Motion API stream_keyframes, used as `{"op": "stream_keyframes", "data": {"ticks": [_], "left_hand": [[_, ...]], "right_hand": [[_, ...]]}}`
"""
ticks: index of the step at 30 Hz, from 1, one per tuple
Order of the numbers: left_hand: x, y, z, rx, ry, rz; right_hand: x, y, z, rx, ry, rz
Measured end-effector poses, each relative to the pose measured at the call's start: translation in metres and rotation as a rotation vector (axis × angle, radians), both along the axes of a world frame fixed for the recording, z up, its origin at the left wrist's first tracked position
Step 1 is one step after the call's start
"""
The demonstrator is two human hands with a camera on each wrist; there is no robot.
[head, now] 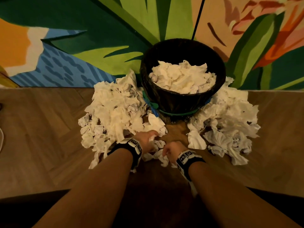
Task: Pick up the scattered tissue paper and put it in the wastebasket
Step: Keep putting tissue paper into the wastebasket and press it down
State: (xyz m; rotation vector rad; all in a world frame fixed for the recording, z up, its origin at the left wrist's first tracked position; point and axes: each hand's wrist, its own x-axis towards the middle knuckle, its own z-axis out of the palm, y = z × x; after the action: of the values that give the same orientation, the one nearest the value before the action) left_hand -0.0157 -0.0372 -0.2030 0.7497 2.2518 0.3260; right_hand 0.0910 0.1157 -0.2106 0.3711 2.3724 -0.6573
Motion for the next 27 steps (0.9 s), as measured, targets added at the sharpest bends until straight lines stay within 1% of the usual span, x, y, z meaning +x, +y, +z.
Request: {"op": "stream_keyframes", "data": {"ticks": [1, 5, 7, 9, 12, 15, 19, 21, 22, 23, 24, 25, 27], "left_hand": [[0.006, 0.002, -0.007, -0.040, -0.007, -0.020], [0.024, 0.013, -0.028, -0.109, -0.024, -0.018], [0.027, 0.024, -0.035, -0.178, 0.004, -0.057], [0.030, 0.034, -0.037, -0.193, 0.023, -0.075], [0.032, 0.046, -0.035, -0.114, 0.040, -0.066], [0.035, 0.054, -0.034, -0.022, 0.084, -0.057], [0.035, 0.057, -0.028, 0.128, 0.057, 0.149], [0.033, 0.055, -0.021, 0.216, 0.015, 0.224], [0.032, 0.055, -0.016, 0.287, -0.031, 0.264], [0.029, 0.053, -0.012, 0.357, -0.049, 0.309], [0.025, 0.051, -0.007, 0.412, -0.032, 0.359], [0.020, 0.050, 0.000, 0.451, 0.010, 0.411], [0.007, 0.043, 0.019, 0.519, 0.152, 0.499]], "right_hand": [[0.001, 0.004, 0.000, -0.014, 0.011, 0.002], [0.014, 0.012, -0.002, -0.077, 0.070, -0.027], [0.020, 0.016, -0.006, 0.003, 0.055, -0.006], [0.026, 0.024, -0.010, 0.052, 0.054, -0.058], [0.038, 0.040, -0.016, 0.096, 0.110, -0.134], [0.049, 0.058, -0.015, 0.116, 0.121, -0.299], [0.046, 0.077, -0.011, 0.048, 0.121, -0.511], [0.041, 0.077, -0.006, -0.085, 0.207, -0.645], [0.040, 0.077, -0.004, -0.088, 0.250, -0.672], [0.037, 0.076, 0.001, -0.064, 0.268, -0.663], [0.036, 0.079, 0.003, -0.054, 0.279, -0.655], [0.035, 0.081, 0.007, -0.075, 0.288, -0.693], [0.026, 0.088, 0.020, -0.059, 0.304, -0.726]]}}
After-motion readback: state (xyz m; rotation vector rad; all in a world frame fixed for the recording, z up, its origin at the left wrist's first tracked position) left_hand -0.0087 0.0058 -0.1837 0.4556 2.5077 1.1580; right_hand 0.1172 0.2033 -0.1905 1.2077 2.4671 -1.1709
